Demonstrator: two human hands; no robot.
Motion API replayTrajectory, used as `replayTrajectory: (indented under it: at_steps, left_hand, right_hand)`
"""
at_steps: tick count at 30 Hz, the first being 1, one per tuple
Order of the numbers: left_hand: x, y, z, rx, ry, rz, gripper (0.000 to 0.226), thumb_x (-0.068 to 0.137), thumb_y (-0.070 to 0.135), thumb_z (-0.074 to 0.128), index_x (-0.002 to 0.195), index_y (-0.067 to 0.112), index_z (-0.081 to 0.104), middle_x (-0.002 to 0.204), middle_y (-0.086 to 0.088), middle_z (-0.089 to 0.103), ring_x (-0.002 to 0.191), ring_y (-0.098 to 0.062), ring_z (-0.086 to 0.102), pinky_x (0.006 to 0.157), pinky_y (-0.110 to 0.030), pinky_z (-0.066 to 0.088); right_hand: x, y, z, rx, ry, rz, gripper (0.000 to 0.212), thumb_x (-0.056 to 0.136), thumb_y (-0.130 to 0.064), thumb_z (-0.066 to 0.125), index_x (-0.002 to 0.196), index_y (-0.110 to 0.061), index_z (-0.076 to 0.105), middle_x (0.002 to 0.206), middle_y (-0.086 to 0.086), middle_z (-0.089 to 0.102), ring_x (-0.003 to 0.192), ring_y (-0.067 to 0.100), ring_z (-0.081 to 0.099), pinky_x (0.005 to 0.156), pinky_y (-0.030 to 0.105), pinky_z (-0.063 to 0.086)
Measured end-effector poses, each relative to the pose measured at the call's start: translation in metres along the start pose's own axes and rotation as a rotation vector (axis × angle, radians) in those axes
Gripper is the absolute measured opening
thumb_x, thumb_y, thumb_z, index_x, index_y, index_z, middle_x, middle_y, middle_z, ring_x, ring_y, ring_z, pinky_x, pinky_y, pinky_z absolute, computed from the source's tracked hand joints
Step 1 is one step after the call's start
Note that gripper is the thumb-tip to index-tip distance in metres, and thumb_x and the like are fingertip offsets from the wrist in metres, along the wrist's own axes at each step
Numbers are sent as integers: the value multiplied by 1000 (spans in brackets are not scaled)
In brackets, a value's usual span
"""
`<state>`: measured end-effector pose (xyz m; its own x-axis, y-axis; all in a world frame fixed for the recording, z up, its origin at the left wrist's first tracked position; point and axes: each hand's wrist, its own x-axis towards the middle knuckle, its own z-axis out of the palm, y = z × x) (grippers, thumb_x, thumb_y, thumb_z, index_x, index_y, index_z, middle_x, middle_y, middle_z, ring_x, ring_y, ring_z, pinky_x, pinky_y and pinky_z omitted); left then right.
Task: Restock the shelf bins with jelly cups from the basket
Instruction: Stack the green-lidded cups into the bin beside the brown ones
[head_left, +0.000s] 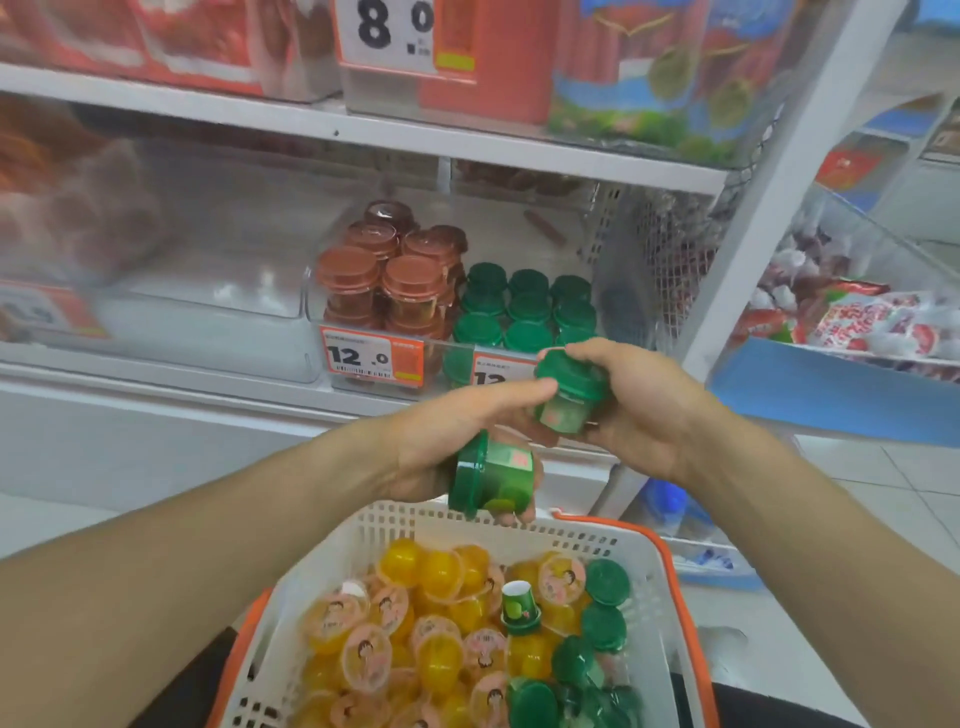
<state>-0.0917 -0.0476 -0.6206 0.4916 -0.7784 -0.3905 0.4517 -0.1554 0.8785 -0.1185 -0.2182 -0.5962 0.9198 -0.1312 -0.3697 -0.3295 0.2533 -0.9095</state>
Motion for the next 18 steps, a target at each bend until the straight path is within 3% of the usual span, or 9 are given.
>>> replayTrajectory:
  at_steps: [2,4,7,12,15,18]
  left_hand:
    - [-1,1,2,27,89,69,44,82,42,71,108,8,60,71,-17,63,61,-34,62,57,-38,53]
    - [-3,-5,2,13,122,97,45,84,40,66,116,9,61,74,-18,62,64,-33,62,58,-37,54]
    - [-4,-8,-3,-113,34,85,55,89,49,61,128,11,57,74,-20,62,65,-37,64,56,-38,55]
    - [6,2,0,-352,-65,51,70,81,51,47,128,1,53,75,-29,65,51,-39,63,45,-40,55]
    - [11,-1,10,-467,-12,146,63,91,36,42,147,7,40,88,-39,65,43,-38,60,37,-39,51]
    - [9,-1,9,-481,-53,122,63,87,35,41,145,11,40,70,-30,66,45,-43,61,37,-43,53]
  right_hand:
    - [4,4,5,-18,48,-31,26,99,-16,51,114,-3,67,105,13,73,87,24,68,76,39,58]
    - [7,10,11,2,49,-38,26,99,-15,51,114,-4,69,111,14,73,93,25,67,82,39,56]
    - [10,17,13,128,-56,17,27,100,-18,48,113,-5,67,107,12,71,98,28,65,92,44,53]
    - [9,16,0,492,-284,72,19,98,-22,47,103,-9,60,89,12,64,94,27,60,109,45,41]
    - [11,19,-5,500,-347,77,19,97,-23,47,101,-9,59,88,11,63,87,24,61,100,39,45]
    - [10,20,-2,438,-416,54,20,97,-26,44,100,-11,57,92,10,66,82,25,63,77,37,54]
